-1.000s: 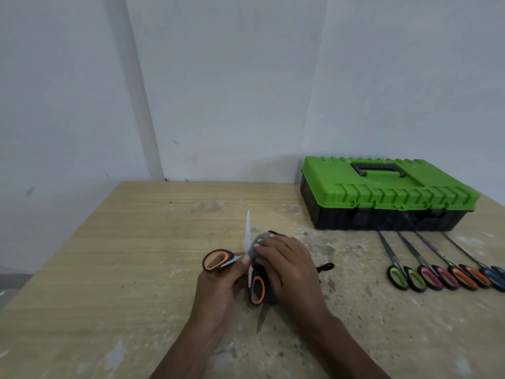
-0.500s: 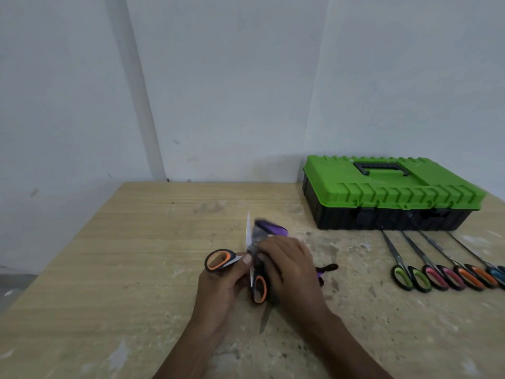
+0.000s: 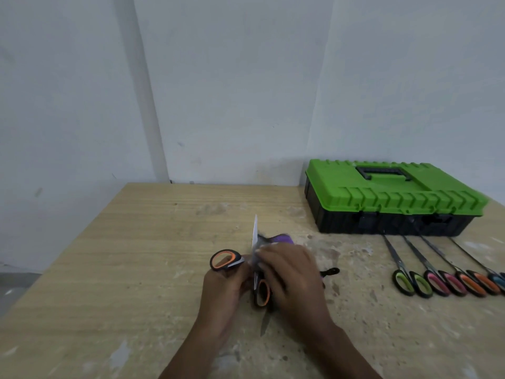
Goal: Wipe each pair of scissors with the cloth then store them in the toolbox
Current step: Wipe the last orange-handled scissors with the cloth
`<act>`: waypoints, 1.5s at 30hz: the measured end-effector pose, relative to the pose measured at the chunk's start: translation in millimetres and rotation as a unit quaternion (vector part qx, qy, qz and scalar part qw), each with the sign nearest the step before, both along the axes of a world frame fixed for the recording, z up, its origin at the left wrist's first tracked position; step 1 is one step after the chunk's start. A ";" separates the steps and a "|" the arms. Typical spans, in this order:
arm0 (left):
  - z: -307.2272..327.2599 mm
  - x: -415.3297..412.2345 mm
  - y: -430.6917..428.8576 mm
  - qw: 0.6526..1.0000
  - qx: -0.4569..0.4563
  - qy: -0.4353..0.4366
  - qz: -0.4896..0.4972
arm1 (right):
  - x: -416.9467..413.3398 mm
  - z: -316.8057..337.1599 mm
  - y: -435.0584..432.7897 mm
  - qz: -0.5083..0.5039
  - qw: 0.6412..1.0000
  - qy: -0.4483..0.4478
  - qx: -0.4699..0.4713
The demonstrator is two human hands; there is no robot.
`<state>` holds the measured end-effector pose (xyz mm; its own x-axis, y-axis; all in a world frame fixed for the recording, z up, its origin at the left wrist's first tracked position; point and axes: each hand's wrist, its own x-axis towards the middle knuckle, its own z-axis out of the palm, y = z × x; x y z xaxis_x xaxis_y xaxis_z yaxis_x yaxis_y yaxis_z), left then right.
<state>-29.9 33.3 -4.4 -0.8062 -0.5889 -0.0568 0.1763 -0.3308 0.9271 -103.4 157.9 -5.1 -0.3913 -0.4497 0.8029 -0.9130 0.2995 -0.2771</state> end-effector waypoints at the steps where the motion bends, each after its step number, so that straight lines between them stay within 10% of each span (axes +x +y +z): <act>1: -0.5 0.0 -0.4 1.000 -0.003 0.003 -0.003 | 0.5 -4.1 -6.0 0.010 0.999 -0.007 0.030; 40: -6.0 1.3 -0.7 0.990 -0.126 -0.054 -0.032 | -39.3 -5.2 1.3 -0.136 0.980 -0.135 -0.049; 45: -7.5 -1.2 -2.3 0.992 -0.112 -0.053 -0.029 | -8.7 3.4 4.4 -0.036 0.996 -0.068 -0.034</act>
